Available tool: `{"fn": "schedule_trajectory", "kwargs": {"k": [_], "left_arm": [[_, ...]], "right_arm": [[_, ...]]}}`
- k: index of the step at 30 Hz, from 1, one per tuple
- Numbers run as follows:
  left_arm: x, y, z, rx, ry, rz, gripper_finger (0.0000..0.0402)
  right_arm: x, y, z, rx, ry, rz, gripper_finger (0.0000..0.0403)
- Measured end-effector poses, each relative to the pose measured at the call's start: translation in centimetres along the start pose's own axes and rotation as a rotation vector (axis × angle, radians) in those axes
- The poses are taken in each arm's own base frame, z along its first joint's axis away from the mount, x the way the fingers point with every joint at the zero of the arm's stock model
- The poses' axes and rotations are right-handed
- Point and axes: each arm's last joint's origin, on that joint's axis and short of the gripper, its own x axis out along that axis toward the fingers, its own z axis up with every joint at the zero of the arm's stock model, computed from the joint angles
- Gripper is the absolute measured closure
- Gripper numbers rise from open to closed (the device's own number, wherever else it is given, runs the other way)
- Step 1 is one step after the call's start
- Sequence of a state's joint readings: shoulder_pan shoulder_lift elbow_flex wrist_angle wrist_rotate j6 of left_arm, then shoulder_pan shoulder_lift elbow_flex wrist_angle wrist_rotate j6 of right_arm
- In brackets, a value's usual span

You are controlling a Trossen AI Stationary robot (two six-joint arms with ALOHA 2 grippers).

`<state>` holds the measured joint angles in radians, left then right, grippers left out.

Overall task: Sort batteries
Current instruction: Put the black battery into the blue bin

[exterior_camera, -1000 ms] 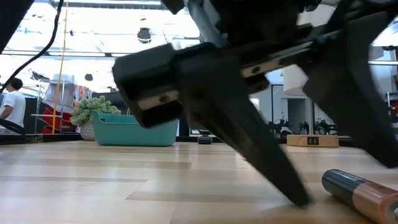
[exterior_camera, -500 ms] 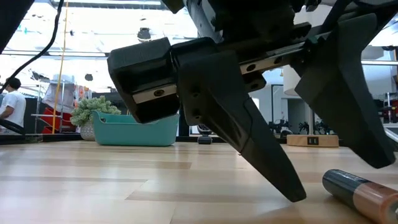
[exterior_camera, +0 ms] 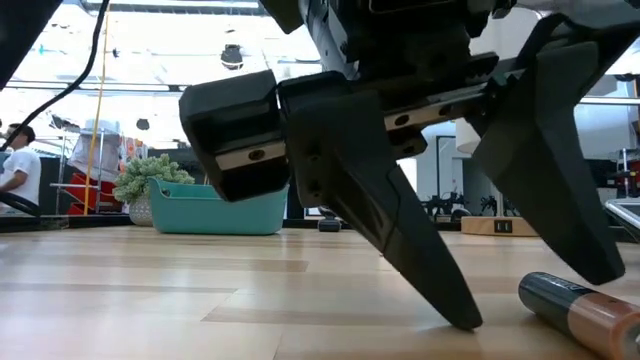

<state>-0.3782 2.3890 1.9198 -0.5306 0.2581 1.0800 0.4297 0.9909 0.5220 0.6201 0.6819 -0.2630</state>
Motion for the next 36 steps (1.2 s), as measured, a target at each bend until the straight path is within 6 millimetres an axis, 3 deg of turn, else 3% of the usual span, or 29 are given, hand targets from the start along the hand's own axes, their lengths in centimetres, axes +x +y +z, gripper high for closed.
{"fn": "schedule_trajectory", "kwargs": {"k": [36], "left_arm": [[-0.8, 0.9, -2.6, 0.026, -0.069, -0.051, 0.0206]], "right_arm": [[0.0, 0.0, 0.0, 0.009, -0.001, 0.0, 0.0223]]}}
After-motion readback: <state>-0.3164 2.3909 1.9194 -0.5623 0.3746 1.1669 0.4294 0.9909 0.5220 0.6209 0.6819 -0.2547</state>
